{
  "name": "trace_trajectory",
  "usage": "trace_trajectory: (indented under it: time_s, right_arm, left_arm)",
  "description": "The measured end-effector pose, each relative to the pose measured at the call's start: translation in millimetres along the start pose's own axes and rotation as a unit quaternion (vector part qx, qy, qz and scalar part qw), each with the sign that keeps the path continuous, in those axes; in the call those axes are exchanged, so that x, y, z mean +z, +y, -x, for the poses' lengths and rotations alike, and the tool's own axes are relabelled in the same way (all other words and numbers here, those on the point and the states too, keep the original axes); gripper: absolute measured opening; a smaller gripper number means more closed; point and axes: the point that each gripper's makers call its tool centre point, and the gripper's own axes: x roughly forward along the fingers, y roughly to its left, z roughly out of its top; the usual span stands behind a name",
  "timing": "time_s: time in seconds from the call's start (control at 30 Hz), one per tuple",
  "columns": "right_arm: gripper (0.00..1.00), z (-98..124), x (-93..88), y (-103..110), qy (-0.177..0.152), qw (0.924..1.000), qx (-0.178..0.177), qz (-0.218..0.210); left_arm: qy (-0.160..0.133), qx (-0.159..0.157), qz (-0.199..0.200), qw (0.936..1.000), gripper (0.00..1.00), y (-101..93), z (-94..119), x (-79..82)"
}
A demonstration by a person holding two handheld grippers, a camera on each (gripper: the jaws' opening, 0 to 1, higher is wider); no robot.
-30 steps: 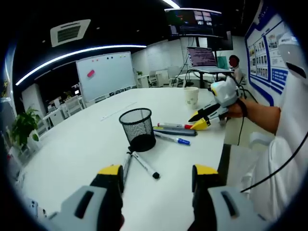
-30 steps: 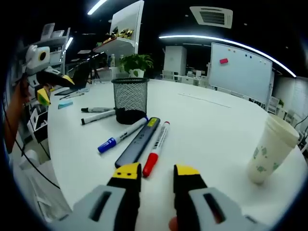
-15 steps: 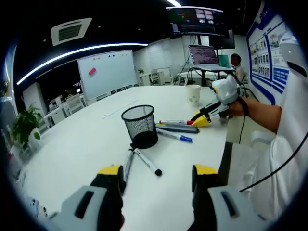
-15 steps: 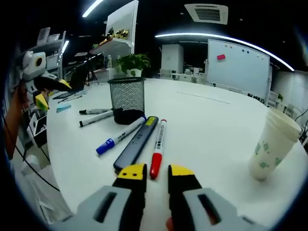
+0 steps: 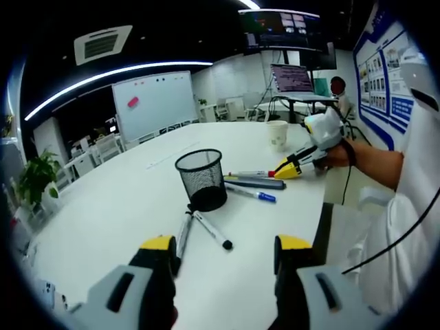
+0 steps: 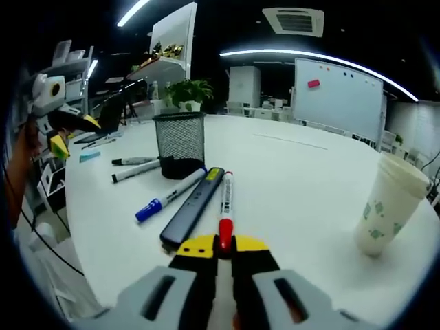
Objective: Place the scattered laser pointers and whiteboard markers into the pen holder and stack the scattered paper cups together
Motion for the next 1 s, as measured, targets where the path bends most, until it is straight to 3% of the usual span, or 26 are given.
trace_trajectory:
  time_s: [0.23,0.47,1.0]
  right_arm:
    - [0.09,-0.1,-0.1,-1.0,-0.002,0.9999,-0.001,-0.011]
    - [0.09,0.1,-0.2,-4.0,-0.012,0.9982,-0.004,-0.059]
    - [0.09,-0.8,0.5,-7.6,-0.016,0.9994,-0.013,-0.028]
  left_arm:
    - [-0.001,-0.001,0.001,1.0000,0.58,0.0,-0.5,-0.5]
    - [-0.001,-0.002,0.002,1.0000,0.58,0.2,0.2,-1.7]
    - [-0.003,-0.001,0.002,1.0000,0.58,1.1,-0.9,-0.2]
